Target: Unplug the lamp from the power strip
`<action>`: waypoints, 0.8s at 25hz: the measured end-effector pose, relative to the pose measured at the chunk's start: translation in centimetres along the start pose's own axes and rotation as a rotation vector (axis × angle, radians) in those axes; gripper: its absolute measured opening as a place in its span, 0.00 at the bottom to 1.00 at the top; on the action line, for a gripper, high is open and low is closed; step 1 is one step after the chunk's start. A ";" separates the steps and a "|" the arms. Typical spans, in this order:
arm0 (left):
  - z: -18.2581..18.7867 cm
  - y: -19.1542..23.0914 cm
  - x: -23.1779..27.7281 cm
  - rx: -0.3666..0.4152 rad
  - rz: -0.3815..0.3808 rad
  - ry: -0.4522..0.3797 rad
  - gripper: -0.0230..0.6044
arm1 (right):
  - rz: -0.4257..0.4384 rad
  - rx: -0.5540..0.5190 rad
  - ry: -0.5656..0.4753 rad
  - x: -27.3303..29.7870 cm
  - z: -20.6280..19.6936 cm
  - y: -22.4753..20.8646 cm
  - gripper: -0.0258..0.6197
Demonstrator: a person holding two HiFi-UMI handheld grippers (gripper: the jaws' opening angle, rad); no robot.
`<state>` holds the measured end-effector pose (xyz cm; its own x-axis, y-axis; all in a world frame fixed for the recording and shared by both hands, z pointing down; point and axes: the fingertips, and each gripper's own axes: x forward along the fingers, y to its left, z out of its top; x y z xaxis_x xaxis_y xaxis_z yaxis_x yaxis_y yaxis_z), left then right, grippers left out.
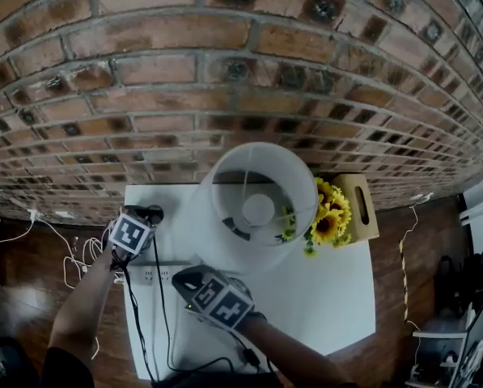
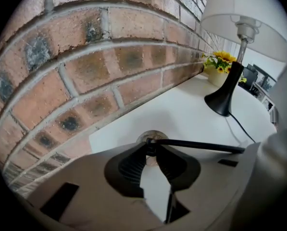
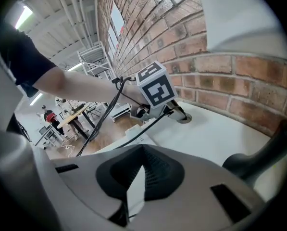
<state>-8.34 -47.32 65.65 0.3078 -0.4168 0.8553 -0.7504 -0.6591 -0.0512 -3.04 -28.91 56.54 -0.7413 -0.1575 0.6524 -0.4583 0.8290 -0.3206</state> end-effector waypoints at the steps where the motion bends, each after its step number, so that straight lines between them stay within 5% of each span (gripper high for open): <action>1: -0.3 0.0 0.1 0.004 0.004 0.012 0.18 | 0.001 -0.003 0.000 0.0 0.0 0.0 0.02; 9: -0.8 0.3 -0.1 0.005 0.017 0.033 0.36 | 0.011 -0.011 0.016 -0.1 -0.8 0.2 0.02; 20: -2.0 1.0 -2.2 -0.116 0.020 -0.023 0.36 | -0.013 -0.029 0.010 -0.4 -1.0 0.6 0.03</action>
<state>-10.95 -45.81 64.76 0.3041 -0.4445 0.8426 -0.8186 -0.5743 -0.0075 -2.49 -27.79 56.75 -0.7305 -0.1628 0.6632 -0.4530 0.8423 -0.2922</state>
